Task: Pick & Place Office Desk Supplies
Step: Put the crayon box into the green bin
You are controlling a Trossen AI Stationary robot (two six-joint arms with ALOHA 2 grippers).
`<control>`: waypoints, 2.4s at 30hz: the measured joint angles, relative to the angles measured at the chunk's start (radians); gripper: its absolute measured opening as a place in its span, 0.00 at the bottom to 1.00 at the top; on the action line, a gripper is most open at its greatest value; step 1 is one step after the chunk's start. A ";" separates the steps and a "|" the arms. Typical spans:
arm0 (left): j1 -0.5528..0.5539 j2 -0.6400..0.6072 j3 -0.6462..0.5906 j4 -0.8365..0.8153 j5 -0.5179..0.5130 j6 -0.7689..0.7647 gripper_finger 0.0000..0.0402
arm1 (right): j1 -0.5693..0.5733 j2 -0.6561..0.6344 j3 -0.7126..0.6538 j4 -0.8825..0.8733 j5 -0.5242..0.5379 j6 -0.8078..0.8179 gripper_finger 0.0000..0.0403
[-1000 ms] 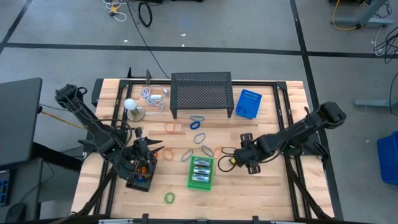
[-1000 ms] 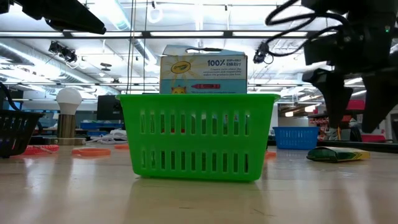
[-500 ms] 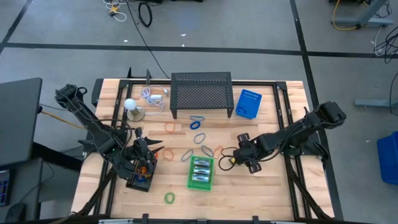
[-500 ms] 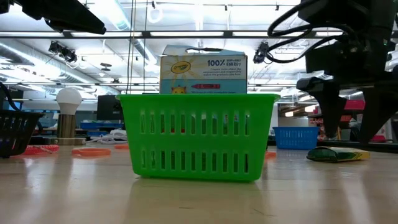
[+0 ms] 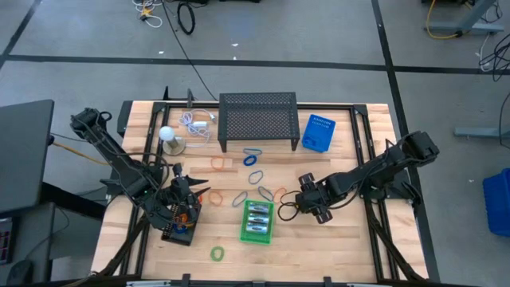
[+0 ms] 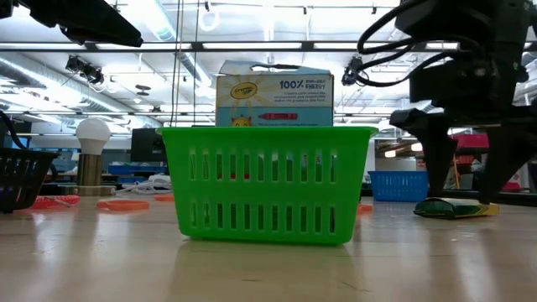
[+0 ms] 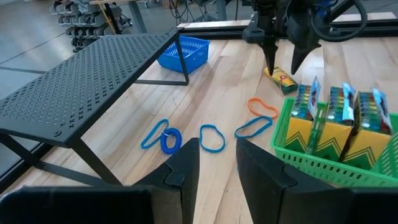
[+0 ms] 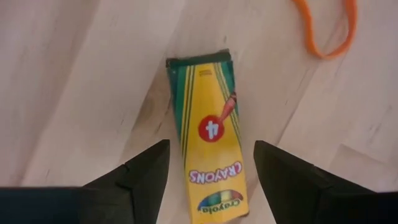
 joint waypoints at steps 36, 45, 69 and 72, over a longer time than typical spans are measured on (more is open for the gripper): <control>0.000 0.000 0.000 -0.010 0.006 -0.017 0.29 | 0.058 0.084 0.001 0.046 0.053 0.019 0.18; 0.000 0.000 0.000 -0.010 0.007 -0.017 0.29 | 0.058 0.085 0.000 0.041 0.053 0.033 0.16; 0.000 0.000 0.000 -0.011 0.006 -0.014 0.29 | 0.124 -0.087 -0.006 0.089 0.016 0.198 0.16; 0.000 0.000 0.000 -0.013 0.006 -0.014 0.29 | 0.141 -0.115 -0.005 0.167 0.022 0.204 0.16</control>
